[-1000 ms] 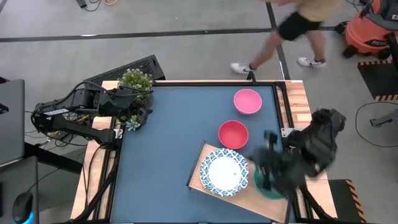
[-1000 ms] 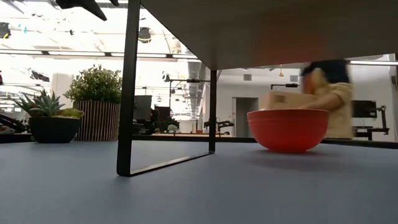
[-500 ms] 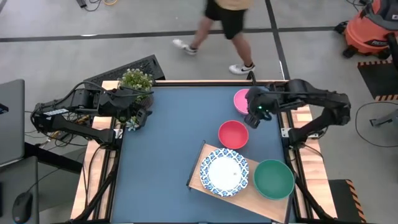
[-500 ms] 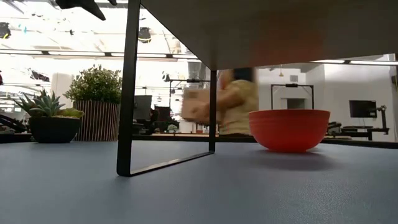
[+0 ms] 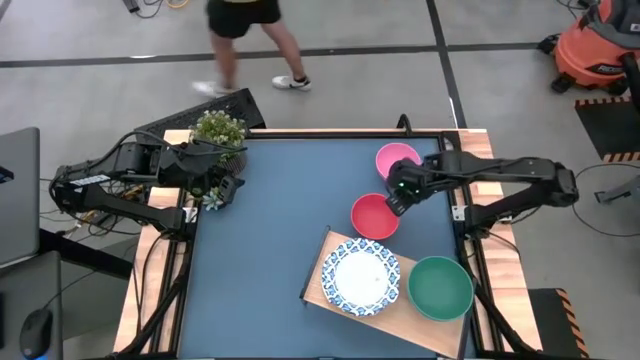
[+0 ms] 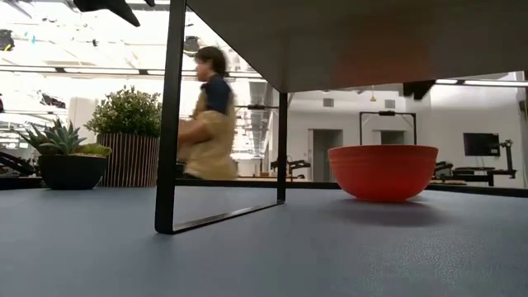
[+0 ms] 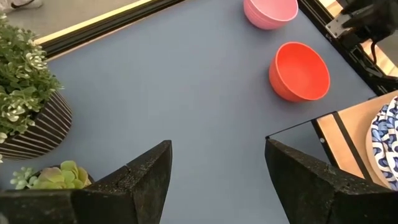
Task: Place and stack bowls onto a shelf
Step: Stack the orange bowl on top of the green bowl on the shelf
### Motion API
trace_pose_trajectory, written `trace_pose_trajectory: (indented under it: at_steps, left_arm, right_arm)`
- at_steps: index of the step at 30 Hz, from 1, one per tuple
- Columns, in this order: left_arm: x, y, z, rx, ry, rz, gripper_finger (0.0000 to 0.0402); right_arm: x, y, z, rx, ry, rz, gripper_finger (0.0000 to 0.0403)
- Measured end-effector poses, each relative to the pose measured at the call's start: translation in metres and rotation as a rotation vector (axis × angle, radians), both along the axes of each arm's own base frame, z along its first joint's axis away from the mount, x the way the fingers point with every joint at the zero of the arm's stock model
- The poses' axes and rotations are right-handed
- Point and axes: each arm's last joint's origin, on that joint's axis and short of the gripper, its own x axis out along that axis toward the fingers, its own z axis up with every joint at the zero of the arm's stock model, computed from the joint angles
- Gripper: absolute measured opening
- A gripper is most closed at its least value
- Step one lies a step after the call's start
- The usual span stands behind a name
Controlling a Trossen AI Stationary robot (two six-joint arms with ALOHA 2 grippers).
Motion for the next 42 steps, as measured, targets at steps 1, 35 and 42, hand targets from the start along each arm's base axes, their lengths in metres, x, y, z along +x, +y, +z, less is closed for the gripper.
trace_pose_trajectory:
  at_steps: [1, 35, 42]
  left_arm:
    - [0.000, 0.000, 0.000, -0.002, -0.001, 0.002, 0.0243]
    - [0.000, 0.000, 0.000, -0.004, -0.002, 0.004, 0.0243]
    - [0.000, 0.000, 0.000, 0.012, 0.007, -0.013, 0.0243]
  right_arm:
    - [0.001, -0.002, -0.007, 0.019, -0.002, -0.006, 0.0195]
    - [0.032, -0.037, -0.112, 0.247, 0.126, 0.049, 0.0028]
    - [0.030, -0.046, -0.093, 0.255, 0.059, 0.028, 0.0028]
